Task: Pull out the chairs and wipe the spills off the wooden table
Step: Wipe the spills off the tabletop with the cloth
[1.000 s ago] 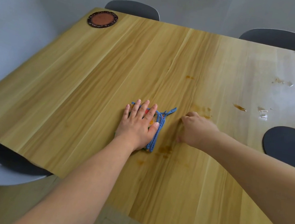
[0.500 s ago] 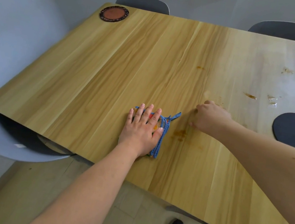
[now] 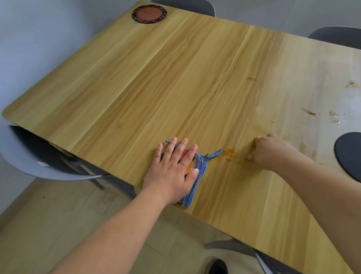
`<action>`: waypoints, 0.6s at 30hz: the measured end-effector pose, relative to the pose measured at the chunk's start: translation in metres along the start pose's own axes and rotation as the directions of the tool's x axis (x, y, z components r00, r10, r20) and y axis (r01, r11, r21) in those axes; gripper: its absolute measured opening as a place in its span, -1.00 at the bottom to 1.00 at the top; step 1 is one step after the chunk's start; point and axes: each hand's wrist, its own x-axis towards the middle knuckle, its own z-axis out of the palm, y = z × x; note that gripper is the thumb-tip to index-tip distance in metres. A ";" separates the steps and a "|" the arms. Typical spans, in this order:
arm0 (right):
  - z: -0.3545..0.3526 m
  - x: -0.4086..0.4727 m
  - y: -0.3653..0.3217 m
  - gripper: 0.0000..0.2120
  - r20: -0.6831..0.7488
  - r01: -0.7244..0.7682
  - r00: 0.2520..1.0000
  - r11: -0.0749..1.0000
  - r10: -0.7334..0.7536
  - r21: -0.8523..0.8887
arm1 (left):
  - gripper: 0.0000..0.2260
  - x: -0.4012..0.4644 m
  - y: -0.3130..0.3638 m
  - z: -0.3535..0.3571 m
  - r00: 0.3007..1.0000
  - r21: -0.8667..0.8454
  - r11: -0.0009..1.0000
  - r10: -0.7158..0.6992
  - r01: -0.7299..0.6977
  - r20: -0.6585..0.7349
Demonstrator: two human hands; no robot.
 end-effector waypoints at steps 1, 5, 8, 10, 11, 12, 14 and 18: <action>0.000 0.001 0.000 -0.52 0.000 0.003 1.000 1.000 -0.003 0.001 | -0.44 -0.003 0.000 0.001 1.000 0.003 1.000 0.002 -0.002 0.006; 0.002 0.002 0.003 -0.50 -0.023 0.012 1.000 1.000 -0.011 0.016 | -0.44 -0.006 0.000 0.002 1.000 0.017 1.000 0.009 -0.010 0.020; 0.005 0.002 0.006 -0.47 -0.044 0.024 0.999 0.999 -0.023 0.021 | -0.44 -0.006 0.002 0.001 1.000 0.022 1.000 0.000 0.000 0.020; 0.007 0.004 0.007 -0.47 -0.060 0.025 0.998 0.999 -0.023 0.031 | -0.44 -0.009 0.010 0.000 1.000 0.011 1.000 -0.008 0.008 0.025; 0.007 0.004 0.007 -0.47 -0.062 0.022 0.998 0.999 -0.020 0.037 | -0.44 -0.012 0.017 0.000 1.000 0.007 1.000 -0.003 0.002 0.030; 0.008 0.004 0.008 -0.47 -0.063 0.020 0.998 0.999 -0.018 0.039 | -0.44 -0.015 0.025 0.000 0.999 0.005 1.000 0.008 -0.008 0.032; 0.008 0.005 0.008 -0.46 -0.072 0.023 0.997 0.999 -0.020 0.039 | -0.43 -0.019 0.043 0.002 0.999 0.000 1.000 0.021 -0.021 0.031; 0.006 0.009 0.015 -0.48 -0.115 0.034 0.993 0.996 -0.025 0.080 | -0.43 -0.021 0.065 0.004 0.999 -0.004 1.000 0.006 -0.006 0.032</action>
